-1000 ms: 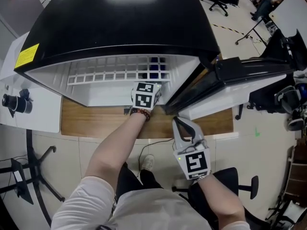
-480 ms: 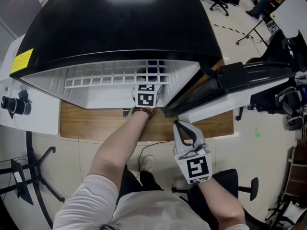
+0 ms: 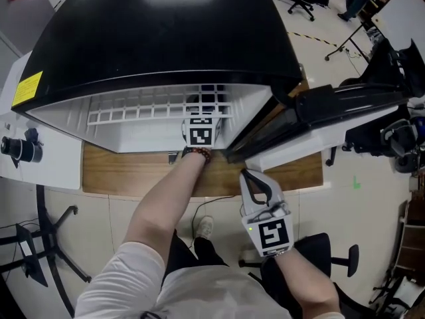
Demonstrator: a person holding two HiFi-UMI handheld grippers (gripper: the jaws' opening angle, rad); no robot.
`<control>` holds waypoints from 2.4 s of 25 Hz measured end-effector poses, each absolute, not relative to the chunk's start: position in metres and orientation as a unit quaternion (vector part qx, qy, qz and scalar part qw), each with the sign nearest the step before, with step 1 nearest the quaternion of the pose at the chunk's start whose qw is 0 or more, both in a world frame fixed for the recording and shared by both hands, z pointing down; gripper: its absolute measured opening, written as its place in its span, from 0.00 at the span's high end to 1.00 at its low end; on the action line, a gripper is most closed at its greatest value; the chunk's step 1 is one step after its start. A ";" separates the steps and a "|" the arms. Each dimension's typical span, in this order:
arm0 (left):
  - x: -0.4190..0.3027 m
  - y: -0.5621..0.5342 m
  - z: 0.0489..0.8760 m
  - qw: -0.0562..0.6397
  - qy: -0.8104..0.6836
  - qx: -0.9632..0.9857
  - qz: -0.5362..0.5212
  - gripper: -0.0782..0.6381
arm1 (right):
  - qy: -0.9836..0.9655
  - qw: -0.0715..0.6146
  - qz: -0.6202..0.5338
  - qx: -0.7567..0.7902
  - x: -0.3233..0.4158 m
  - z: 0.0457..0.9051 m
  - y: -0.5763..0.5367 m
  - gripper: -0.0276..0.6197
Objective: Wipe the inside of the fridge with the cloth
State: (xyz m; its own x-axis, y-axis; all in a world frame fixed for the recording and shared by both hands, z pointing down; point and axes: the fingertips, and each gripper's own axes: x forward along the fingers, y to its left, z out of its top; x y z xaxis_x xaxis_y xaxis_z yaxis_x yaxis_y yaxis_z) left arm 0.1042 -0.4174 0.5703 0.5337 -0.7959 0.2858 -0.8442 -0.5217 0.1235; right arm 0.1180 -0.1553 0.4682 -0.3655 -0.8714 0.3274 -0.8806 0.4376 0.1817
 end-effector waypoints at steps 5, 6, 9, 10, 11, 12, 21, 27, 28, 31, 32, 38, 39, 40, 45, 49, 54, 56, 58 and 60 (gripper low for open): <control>0.101 -0.397 0.568 0.124 -0.458 0.875 0.098 0.75 | -0.826 0.179 0.016 0.535 0.116 0.464 -0.153 0.95; 0.099 -0.393 0.567 0.124 -0.457 0.876 0.096 0.75 | -0.826 0.179 0.016 0.535 0.114 0.463 -0.153 0.95; 0.090 -0.374 0.565 0.128 -0.453 0.877 0.100 0.75 | -0.826 0.183 0.013 0.533 0.109 0.461 -0.151 0.95; 0.086 -0.366 0.564 0.128 -0.450 0.878 0.103 0.75 | -0.825 0.184 0.011 0.533 0.107 0.461 -0.151 0.95; 0.083 -0.358 0.562 0.127 -0.446 0.880 0.105 0.75 | -0.824 0.186 0.012 0.535 0.105 0.460 -0.150 0.95; 0.081 -0.349 0.559 0.126 -0.442 0.882 0.105 0.75 | -0.823 0.186 0.014 0.537 0.104 0.460 -0.149 0.95; 0.053 -0.253 0.522 0.130 -0.385 0.908 0.106 0.75 | -0.823 0.212 0.008 0.526 0.089 0.464 -0.136 0.88; 0.039 -0.200 0.482 0.120 -0.343 0.926 0.103 0.74 | -0.842 0.238 -0.023 0.484 0.065 0.467 -0.128 0.67; 0.037 -0.192 0.476 0.122 -0.334 0.929 0.102 0.74 | -0.845 0.241 -0.035 0.477 0.060 0.465 -0.127 0.65; 0.035 -0.166 0.462 0.131 -0.307 0.937 0.103 0.74 | -0.851 0.250 -0.069 0.456 0.047 0.460 -0.123 0.59; 0.035 -0.159 0.458 0.133 -0.299 0.939 0.103 0.74 | -0.852 0.252 -0.077 0.452 0.044 0.459 -0.122 0.57; 0.037 -0.127 0.435 0.140 -0.245 0.953 0.111 0.74 | -0.852 0.259 -0.117 0.439 0.028 0.447 -0.120 0.52; 0.038 -0.123 0.433 0.142 -0.236 0.954 0.113 0.74 | -0.852 0.258 -0.126 0.438 0.025 0.444 -0.120 0.52; 0.039 -0.120 0.430 0.143 -0.228 0.956 0.115 0.73 | -0.851 0.258 -0.134 0.437 0.022 0.440 -0.120 0.52; 0.037 -0.112 0.415 0.130 -0.204 0.962 0.124 0.73 | -0.843 0.253 -0.153 0.449 0.013 0.425 -0.120 0.64; 0.027 -0.113 0.408 0.131 -0.187 0.964 0.135 0.71 | -0.833 0.250 -0.152 0.470 0.004 0.418 -0.121 0.70; 0.019 -0.111 0.396 0.109 -0.149 0.972 0.144 0.66 | -0.817 0.245 -0.145 0.501 -0.001 0.408 -0.122 0.73; 0.017 -0.108 0.387 0.096 -0.134 0.977 0.136 0.63 | -0.808 0.241 -0.139 0.520 0.005 0.403 -0.121 0.74; 0.018 -0.109 0.379 0.091 -0.126 0.981 0.120 0.62 | -0.795 0.235 -0.130 0.543 0.019 0.396 -0.120 0.74; 0.018 -0.110 0.375 0.094 -0.124 0.982 0.105 0.60 | -0.785 0.232 -0.120 0.562 0.037 0.392 -0.116 0.74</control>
State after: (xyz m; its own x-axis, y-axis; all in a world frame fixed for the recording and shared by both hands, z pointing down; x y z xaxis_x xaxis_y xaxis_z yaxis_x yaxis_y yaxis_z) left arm 0.0185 -0.1099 0.3749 0.9473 -0.2243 0.2289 -0.2638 -0.9513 0.1595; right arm 0.0369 -0.1165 0.3920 -0.2608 -0.9377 0.2294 -0.8267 0.3397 0.4486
